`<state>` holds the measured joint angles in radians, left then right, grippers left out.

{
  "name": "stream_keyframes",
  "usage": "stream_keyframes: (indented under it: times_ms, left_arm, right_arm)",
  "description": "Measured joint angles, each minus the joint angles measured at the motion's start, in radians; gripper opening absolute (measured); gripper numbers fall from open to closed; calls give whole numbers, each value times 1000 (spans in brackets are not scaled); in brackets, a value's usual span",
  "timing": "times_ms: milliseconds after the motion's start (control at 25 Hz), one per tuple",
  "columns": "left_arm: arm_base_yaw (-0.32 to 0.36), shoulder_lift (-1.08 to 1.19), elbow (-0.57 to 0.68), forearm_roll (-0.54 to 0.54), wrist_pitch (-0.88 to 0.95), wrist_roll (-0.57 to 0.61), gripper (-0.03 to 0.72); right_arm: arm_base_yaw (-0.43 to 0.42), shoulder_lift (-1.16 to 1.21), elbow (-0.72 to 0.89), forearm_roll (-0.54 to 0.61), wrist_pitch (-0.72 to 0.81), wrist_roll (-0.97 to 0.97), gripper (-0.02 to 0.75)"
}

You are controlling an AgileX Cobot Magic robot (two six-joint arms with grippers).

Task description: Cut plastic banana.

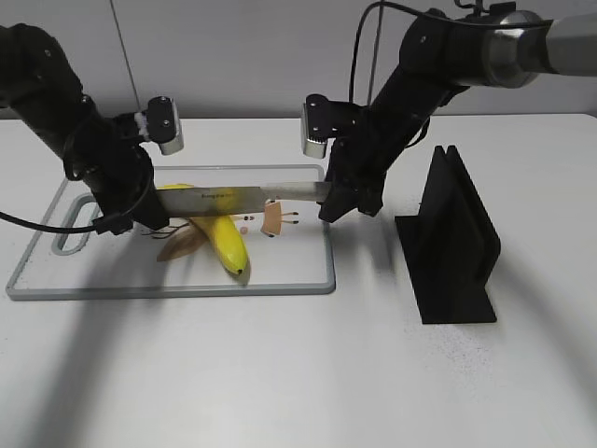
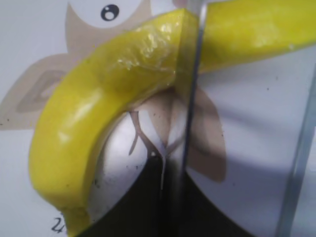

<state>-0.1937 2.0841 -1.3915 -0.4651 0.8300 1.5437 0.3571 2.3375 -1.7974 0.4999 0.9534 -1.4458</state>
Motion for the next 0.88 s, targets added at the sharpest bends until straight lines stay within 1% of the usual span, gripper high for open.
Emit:
stream_keyframes:
  times_ms: [360, 640, 720, 760, 800, 880]
  left_arm:
    - [-7, -75, 8, 7, 30, -11, -1]
    - [-10, -166, 8, 5, 66, -13, -1]
    - [-10, -193, 8, 0, 73, -13, 9]
    - [-11, -206, 8, -4, 74, -13, 33]
    - [-11, -219, 8, -9, 76, -13, 76]
    - [-12, -231, 8, -18, 81, -13, 206]
  right_arm:
    - [3, -95, 8, -31, 9, 1, 174]
    - [3, -151, 8, -46, 54, 9, 171]
    - [3, -163, -2, -49, 73, 11, 169]
    - [3, -166, -13, -49, 88, 14, 168]
    - [3, -167, -24, -49, 97, 16, 165]
    - [3, -167, -48, -53, 110, 20, 165]
